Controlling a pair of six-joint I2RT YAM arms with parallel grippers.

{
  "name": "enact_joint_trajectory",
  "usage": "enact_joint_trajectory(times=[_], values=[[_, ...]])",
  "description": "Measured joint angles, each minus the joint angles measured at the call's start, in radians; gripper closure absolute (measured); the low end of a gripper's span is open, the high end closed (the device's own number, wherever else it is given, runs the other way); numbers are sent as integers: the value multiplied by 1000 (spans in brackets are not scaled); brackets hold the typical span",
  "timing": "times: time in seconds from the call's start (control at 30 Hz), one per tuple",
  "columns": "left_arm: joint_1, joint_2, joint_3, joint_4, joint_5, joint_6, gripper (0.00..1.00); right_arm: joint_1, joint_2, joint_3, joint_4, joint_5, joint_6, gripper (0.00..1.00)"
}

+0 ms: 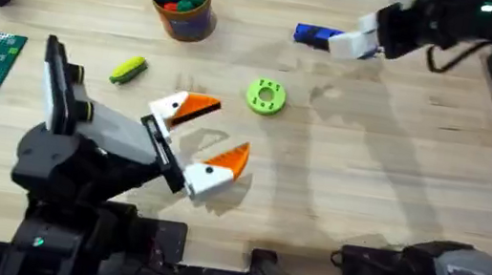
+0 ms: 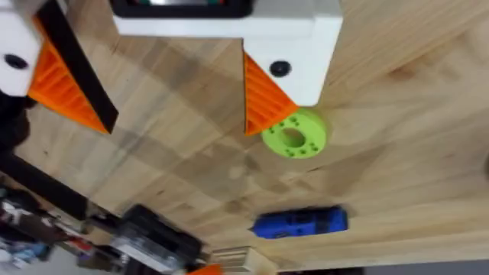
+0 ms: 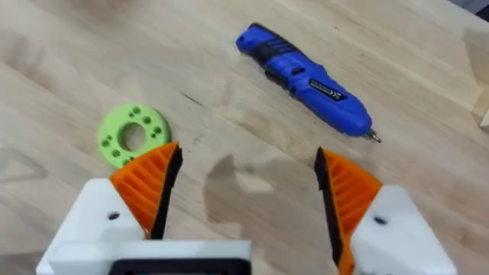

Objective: Pick up the gripper from the table and insert it into the empty holder that is missing its gripper. Then pick up a screw, insert it into the mounting hole, and use the screwdriver to tighten it. Finally, clean up the table by picking up the vegetable and placing it into the bucket.

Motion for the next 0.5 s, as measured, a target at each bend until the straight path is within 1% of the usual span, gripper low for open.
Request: enact_joint_trajectory(times=[0.1,0.17,0.23,0.27,0.33,0.5], values=[[0,4,76,-123,-81,-15,15,0,-78,0,-41,-2,86,8],[0,25,157,-223,-136,-20,15,0,-124,0,-52,-3,141,8],[0,73,258,-331,-192,-15,14,-2,-164,0,-58,-3,198,8],[0,109,310,-382,-218,-1,14,-6,-182,0,-60,-3,224,8],[0,182,401,-446,-260,31,14,-20,-208,0,-64,-4,259,8],[0,434,665,-645,-387,168,15,-81,-231,0,-97,-4,303,8]])
